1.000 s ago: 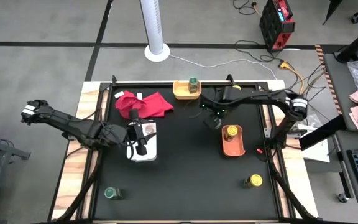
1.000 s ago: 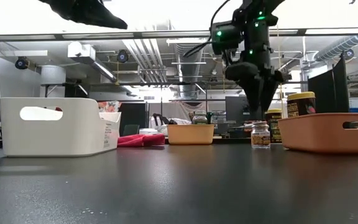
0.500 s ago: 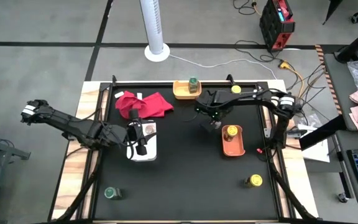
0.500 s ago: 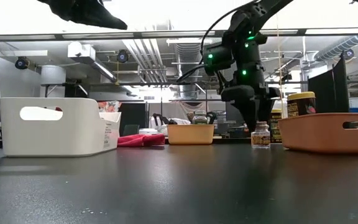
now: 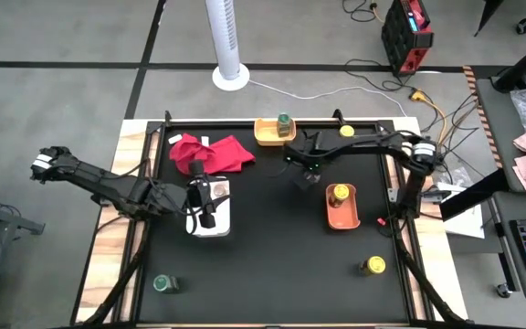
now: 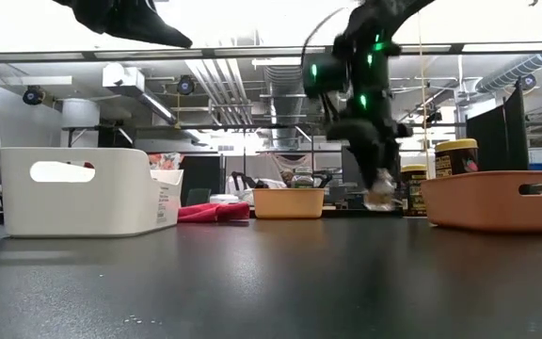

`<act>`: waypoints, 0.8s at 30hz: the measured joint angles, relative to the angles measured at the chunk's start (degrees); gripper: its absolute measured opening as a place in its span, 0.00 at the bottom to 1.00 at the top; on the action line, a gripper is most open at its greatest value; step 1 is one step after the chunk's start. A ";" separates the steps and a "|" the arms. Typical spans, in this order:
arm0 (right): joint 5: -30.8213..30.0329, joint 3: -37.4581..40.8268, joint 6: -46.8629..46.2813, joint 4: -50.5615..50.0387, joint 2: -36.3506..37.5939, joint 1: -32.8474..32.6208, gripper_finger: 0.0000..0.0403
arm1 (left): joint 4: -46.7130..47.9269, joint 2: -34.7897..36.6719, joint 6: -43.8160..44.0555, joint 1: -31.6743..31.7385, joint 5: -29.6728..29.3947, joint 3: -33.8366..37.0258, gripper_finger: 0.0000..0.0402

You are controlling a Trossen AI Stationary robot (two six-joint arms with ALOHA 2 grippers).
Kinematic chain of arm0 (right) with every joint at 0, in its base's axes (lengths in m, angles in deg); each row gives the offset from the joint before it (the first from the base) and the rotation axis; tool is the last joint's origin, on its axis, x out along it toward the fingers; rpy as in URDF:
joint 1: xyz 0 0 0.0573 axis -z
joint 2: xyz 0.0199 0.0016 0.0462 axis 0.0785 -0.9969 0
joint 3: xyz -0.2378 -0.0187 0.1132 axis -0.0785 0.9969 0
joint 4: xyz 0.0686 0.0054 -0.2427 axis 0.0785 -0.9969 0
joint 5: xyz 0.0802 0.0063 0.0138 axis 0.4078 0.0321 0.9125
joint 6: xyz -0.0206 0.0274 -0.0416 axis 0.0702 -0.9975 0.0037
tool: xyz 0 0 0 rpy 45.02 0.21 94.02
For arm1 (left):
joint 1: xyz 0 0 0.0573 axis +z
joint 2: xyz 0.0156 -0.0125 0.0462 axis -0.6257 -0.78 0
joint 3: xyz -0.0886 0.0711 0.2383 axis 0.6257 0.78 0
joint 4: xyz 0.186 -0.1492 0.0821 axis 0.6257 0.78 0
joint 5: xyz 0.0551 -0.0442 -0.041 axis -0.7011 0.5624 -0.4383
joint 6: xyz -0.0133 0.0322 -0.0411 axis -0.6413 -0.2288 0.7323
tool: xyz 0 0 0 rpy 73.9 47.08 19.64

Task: Sort spices by type
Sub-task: Put the transparent seasoning bottle into the white bin

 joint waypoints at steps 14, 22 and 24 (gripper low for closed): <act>-6.65 -0.17 21.89 36.51 4.14 -18.90 0.41 | 2.64 -2.82 8.08 0.04 9.20 0.37 0.53; -9.77 -0.15 27.90 46.88 4.22 -20.16 0.41 | -3.76 -8.21 5.84 1.14 6.88 0.33 0.66; -9.48 -0.15 28.47 47.38 4.22 -20.14 0.41 | -4.61 -9.17 4.70 1.27 4.94 0.33 0.68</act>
